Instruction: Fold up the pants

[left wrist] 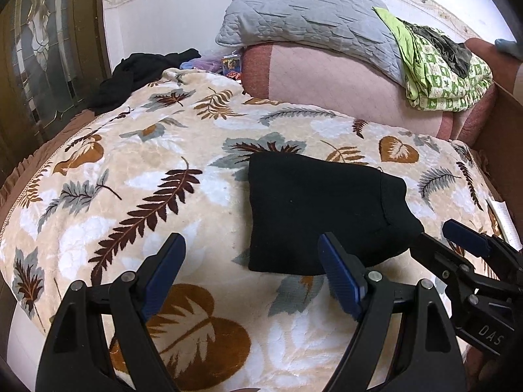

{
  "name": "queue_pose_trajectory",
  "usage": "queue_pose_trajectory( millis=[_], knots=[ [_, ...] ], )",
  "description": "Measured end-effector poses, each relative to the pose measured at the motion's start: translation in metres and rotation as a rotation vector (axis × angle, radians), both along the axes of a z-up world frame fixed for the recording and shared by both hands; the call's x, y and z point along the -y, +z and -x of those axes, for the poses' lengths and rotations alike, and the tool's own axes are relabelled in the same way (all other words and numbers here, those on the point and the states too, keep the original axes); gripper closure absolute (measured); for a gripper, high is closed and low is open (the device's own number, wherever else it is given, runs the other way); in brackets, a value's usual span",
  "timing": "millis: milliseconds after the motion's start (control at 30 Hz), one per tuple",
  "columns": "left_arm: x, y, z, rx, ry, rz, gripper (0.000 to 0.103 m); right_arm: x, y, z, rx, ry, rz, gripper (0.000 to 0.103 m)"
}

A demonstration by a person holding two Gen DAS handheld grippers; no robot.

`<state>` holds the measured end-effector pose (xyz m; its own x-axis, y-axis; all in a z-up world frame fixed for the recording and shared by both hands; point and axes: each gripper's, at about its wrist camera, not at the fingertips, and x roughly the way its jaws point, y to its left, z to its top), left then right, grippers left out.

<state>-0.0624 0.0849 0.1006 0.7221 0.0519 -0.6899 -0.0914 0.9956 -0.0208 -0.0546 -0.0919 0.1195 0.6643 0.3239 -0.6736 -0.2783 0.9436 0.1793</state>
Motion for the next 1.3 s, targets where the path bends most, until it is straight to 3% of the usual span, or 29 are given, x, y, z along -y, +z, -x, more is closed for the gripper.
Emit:
queue_pose_trajectory(
  millis=[1300],
  knots=[
    [0.008,-0.007,-0.006,-0.004,-0.020,-0.013,0.019,0.004,-0.012,-0.009,-0.024,-0.003,-0.003,0.030]
  ],
)
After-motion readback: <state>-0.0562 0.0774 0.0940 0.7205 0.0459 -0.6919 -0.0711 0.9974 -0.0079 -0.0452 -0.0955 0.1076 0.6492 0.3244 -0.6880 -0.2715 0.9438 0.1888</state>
